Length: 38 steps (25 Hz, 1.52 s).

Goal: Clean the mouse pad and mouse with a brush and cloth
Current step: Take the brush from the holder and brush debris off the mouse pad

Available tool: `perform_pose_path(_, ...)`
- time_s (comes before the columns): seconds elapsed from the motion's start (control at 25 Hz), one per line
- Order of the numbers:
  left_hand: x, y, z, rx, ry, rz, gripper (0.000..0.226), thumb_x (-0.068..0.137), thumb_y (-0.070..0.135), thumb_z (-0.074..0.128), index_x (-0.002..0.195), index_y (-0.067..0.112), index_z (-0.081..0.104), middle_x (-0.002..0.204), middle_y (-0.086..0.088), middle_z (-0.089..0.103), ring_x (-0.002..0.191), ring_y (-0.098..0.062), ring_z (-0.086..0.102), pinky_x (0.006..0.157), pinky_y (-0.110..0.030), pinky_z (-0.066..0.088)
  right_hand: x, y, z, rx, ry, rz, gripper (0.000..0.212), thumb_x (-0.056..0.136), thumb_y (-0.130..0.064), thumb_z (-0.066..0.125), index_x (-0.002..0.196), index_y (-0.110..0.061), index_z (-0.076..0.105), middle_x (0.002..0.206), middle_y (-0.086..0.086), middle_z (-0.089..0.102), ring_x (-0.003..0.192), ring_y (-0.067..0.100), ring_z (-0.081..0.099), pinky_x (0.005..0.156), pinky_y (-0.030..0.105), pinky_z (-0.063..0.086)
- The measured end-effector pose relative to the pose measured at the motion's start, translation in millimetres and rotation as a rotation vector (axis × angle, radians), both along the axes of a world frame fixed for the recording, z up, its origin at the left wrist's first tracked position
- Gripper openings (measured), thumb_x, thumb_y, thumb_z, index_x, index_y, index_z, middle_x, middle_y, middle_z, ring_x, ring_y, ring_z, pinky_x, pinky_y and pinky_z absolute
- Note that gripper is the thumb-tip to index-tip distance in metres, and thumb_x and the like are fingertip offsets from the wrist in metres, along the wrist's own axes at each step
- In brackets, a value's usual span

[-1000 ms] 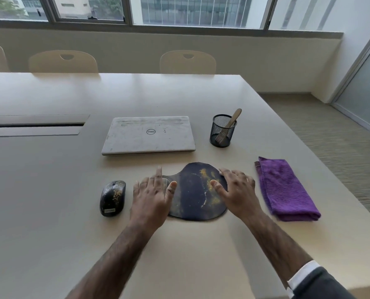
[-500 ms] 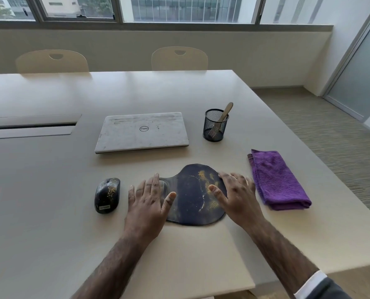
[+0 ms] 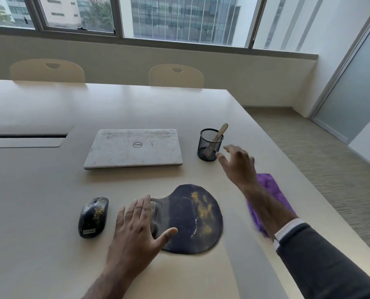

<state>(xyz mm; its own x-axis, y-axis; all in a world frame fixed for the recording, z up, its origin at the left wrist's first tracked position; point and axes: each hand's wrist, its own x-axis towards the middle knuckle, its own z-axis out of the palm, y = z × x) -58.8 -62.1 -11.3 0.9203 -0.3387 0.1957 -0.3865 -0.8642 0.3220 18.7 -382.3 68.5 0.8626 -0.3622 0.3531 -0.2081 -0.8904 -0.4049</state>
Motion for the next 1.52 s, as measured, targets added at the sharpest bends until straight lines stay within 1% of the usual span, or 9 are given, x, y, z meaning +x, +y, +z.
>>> perform_pose_path(0.24,6,-1,-12,0.054,-0.010,-0.023,0.113,0.079,0.095,0.032,0.156,0.011,0.036,0.155,-0.006,0.048,0.145,-0.028,0.041,0.120,-0.047,0.014,92,-39,37,0.261,-0.031,-0.148,0.032,0.093,-0.034,0.064,0.101,-0.005,0.073,0.102,0.017,0.075,0.100,0.037,0.068,0.082,0.038,0.051)
perform_pose_path(0.44,7,-1,-11,0.078,0.001,-0.006,0.112,0.080,0.094,0.033,0.156,0.012,0.039,0.156,-0.005,0.048,0.146,-0.026,0.041,0.119,-0.046,0.015,128,-51,42,0.558,0.079,-0.098,0.031,0.084,-0.027,0.080,0.068,-0.011,0.059,0.066,0.006,0.057,0.052,0.017,0.048,0.050,0.027,0.038)
perform_pose_path(0.72,7,0,-8,0.089,0.032,-0.005,0.110,0.080,0.094,0.031,0.157,0.016,0.037,0.160,-0.003,0.041,0.151,-0.024,0.032,0.122,-0.049,0.011,139,-44,38,0.612,0.083,-0.024,0.039,0.083,-0.012,0.081,0.057,-0.015,0.052,0.057,0.005,0.054,0.046,0.015,0.044,0.029,0.015,0.027)
perform_pose_path(0.84,6,0,-5,0.086,0.042,0.005,0.110,0.079,0.095,0.029,0.157,0.018,0.037,0.162,-0.001,0.038,0.153,-0.023,0.028,0.124,-0.049,0.011,130,-46,51,0.663,0.022,0.061,0.028,0.087,-0.011,0.077,0.065,-0.010,0.059,0.061,0.007,0.059,0.042,0.011,0.049,0.031,0.014,0.029)
perform_pose_path(0.92,6,0,-5,0.085,0.042,0.017,0.111,0.077,0.096,0.027,0.157,0.019,0.038,0.163,0.001,0.036,0.154,-0.021,0.025,0.125,-0.050,0.012,122,-50,65,0.680,-0.027,0.135,0.013,0.088,-0.012,0.076,0.083,-0.002,0.068,0.066,0.009,0.064,0.039,0.003,0.053,0.034,0.016,0.036)
perform_pose_path(1.0,5,0,-6,0.076,0.040,0.018,0.112,0.077,0.096,0.026,0.156,0.019,0.039,0.162,0.001,0.037,0.153,-0.022,0.025,0.125,-0.051,0.013,113,-55,73,0.676,-0.018,0.190,0.017,0.089,-0.012,0.076,0.095,0.003,0.071,0.070,0.011,0.067,0.041,0.002,0.056,0.039,0.016,0.043)
perform_pose_path(1.12,4,-1,-6,0.074,0.033,0.010,0.111,0.077,0.096,0.027,0.156,0.018,0.040,0.162,0.000,0.038,0.153,-0.022,0.025,0.125,-0.052,0.014,104,-61,71,0.644,0.004,0.193,0.023,0.090,-0.013,0.075,0.096,0.009,0.072,0.071,0.013,0.067,0.045,0.006,0.059,0.044,0.020,0.048)
perform_pose_path(1.36,5,-2,-3,0.106,0.033,0.007,0.108,0.079,0.093,0.031,0.155,0.017,0.042,0.160,-0.001,0.040,0.153,-0.023,0.025,0.125,-0.055,0.014,73,-44,94,0.722,-0.167,0.336,0.012,0.097,-0.013,0.066,0.091,-0.006,0.073,0.078,0.009,0.073,0.053,0.009,0.068,0.052,0.025,0.054)
perform_pose_path(1.52,8,-9,3,0.163,-0.009,-0.024,0.101,0.082,0.087,0.038,0.152,0.015,0.046,0.156,-0.002,0.047,0.154,-0.024,0.025,0.124,-0.059,0.012,38,-7,94,0.762,-0.028,0.534,0.009,0.096,-0.009,0.068,0.091,-0.010,0.076,0.079,0.005,0.077,0.065,0.015,0.072,0.065,0.029,0.062)
